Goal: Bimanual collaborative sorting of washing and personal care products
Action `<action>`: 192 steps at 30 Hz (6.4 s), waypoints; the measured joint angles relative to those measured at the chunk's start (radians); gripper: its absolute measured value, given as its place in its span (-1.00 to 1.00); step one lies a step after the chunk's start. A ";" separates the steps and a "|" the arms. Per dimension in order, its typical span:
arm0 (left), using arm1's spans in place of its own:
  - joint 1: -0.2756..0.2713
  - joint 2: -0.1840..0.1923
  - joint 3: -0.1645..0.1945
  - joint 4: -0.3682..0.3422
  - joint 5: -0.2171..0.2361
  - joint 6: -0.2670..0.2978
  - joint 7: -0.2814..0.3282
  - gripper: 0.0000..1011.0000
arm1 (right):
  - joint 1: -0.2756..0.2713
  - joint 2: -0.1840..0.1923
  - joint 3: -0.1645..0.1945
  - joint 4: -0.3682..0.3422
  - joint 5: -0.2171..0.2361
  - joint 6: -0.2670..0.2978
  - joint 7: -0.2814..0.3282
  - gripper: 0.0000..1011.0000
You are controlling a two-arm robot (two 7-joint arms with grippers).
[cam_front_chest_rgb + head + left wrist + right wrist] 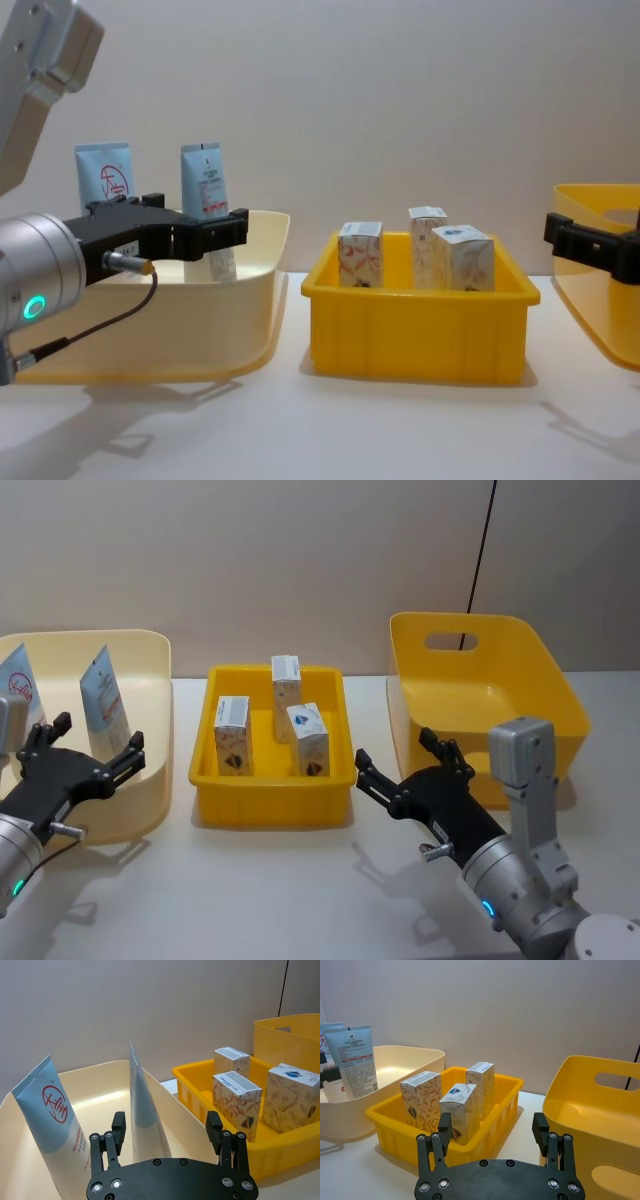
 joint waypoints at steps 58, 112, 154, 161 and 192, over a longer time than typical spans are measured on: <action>-0.228 -0.136 0.005 0.343 0.001 -0.008 -0.076 0.00 | 0.000 0.000 0.000 0.000 0.000 0.000 0.000 0.98; -0.206 -0.049 -0.090 0.219 -0.170 -0.171 -0.389 -0.42 | 0.000 0.000 0.000 0.000 0.000 0.000 0.000 0.98; -0.231 -0.073 0.076 0.246 -0.364 -0.113 -0.783 -0.42 | -0.004 0.019 0.008 -0.013 0.028 -0.004 0.061 0.98; -0.233 -0.077 0.088 0.252 -0.368 -0.110 -0.798 -0.42 | -0.010 0.048 0.021 -0.035 0.076 0.000 0.134 0.98; -0.235 -0.082 0.102 0.258 -0.374 -0.106 -0.816 -0.42 | 0.062 0.230 -0.003 -0.077 0.318 0.169 0.506 0.98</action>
